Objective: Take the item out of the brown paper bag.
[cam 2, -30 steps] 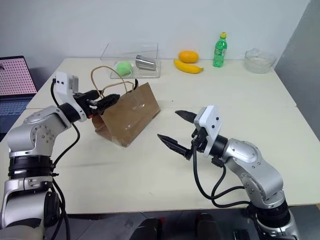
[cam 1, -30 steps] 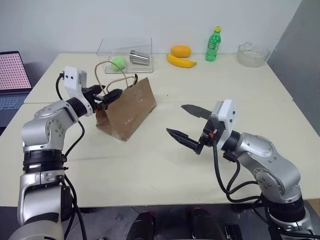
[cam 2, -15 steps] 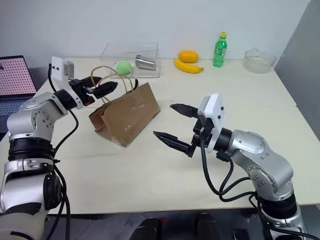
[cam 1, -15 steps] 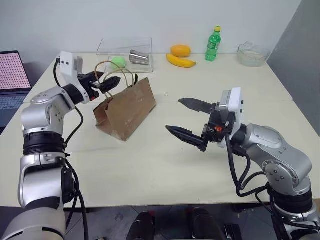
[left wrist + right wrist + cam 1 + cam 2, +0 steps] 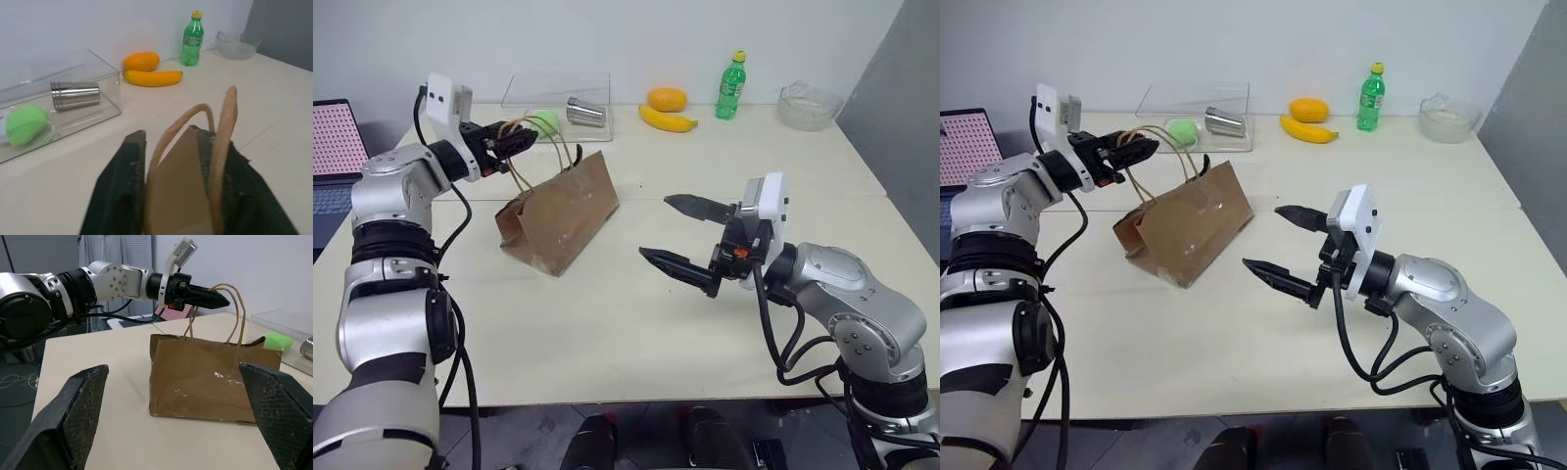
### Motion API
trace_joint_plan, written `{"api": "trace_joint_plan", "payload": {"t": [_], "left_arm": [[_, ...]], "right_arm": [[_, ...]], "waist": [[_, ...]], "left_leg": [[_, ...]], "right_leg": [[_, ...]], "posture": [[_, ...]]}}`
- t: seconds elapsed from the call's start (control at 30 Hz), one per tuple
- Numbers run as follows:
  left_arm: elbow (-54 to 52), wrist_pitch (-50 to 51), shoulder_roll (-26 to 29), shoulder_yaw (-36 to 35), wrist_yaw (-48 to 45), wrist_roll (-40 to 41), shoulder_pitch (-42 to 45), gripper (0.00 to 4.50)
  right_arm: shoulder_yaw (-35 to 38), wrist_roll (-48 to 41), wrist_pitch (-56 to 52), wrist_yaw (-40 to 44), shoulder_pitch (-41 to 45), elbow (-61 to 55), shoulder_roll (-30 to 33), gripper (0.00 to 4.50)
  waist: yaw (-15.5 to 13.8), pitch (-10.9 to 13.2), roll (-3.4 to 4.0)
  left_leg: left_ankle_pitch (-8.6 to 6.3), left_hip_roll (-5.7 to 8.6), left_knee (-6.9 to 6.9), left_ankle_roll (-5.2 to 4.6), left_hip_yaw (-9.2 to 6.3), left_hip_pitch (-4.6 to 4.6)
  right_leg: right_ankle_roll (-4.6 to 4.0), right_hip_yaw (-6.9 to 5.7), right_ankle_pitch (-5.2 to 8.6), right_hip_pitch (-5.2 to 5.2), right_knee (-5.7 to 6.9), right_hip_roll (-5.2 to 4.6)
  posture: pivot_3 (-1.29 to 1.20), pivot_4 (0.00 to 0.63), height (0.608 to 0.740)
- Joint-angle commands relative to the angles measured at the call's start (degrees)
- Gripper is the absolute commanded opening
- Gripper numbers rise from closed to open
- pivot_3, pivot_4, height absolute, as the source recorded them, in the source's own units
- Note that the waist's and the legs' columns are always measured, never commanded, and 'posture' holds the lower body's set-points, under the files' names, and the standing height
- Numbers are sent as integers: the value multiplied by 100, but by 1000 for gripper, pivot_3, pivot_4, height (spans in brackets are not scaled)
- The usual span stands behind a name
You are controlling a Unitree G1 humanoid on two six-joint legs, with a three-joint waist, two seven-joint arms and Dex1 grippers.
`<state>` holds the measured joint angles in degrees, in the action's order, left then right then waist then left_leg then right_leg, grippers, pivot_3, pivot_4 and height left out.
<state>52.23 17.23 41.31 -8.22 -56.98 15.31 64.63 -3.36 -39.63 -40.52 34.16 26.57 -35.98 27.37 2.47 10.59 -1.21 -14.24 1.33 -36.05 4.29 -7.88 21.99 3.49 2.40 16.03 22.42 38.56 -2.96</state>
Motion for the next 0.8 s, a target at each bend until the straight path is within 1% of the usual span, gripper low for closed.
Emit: {"api": "trace_joint_plan", "payload": {"t": [0.03, 0.1, 0.3, 0.43, 0.6, 0.8], "left_arm": [[144, -214, 160, -3, -213, -113, 370, 575], [314, -392, 169, 50, -423, -201, 517, 20], [982, -1186, 136, 295, -1195, -548, 1176, 20], [1416, -1607, 95, 441, -1448, -826, 1681, 20], [1804, -1947, -121, 463, -1539, -1030, 2212, 20], [2068, -2227, -527, 481, -1605, -1228, 2564, 20]], "right_arm": [[134, -139, 33, -30, 69, -243, 30, 4500], [140, -143, 39, -45, 54, -246, 31, 4500], [307, -234, 59, -110, -116, -365, 56, 4500], [437, -389, -24, -171, -258, -523, 152, 4500], [570, -541, -77, -279, -414, -719, 287, 4500], [825, -644, 57, -528, -665, -1042, 300, 4500]], "waist": [[2, 3, -4], [4, 3, -5], [6, 7, -12], [29, 8, -13], [58, 12, -18], [79, 12, -19]], "left_leg": [[0, 0, 0, 0, 0, 0], [0, 0, -1, 0, -1, 2], [0, 1, -2, 0, 2, 20], [2, 3, -27, 1, -2, 93], [1, 5, -27, 0, 0, 96], [1, 6, -29, 0, 1, 95]], "right_leg": [[0, 0, 0, 1, 1, 0], [0, -1, 0, 3, 2, 0], [0, 0, 0, 22, 5, 0], [-1, -1, -1, 97, 36, 1], [-1, 0, -1, 98, 37, 1], [0, 1, -1, 97, 40, 1]], "posture": [[0, 150, 740], [0, 150, 740], [0, 150, 740], [0, 150, 740], [0, 150, 740], [0, 150, 740]]}}
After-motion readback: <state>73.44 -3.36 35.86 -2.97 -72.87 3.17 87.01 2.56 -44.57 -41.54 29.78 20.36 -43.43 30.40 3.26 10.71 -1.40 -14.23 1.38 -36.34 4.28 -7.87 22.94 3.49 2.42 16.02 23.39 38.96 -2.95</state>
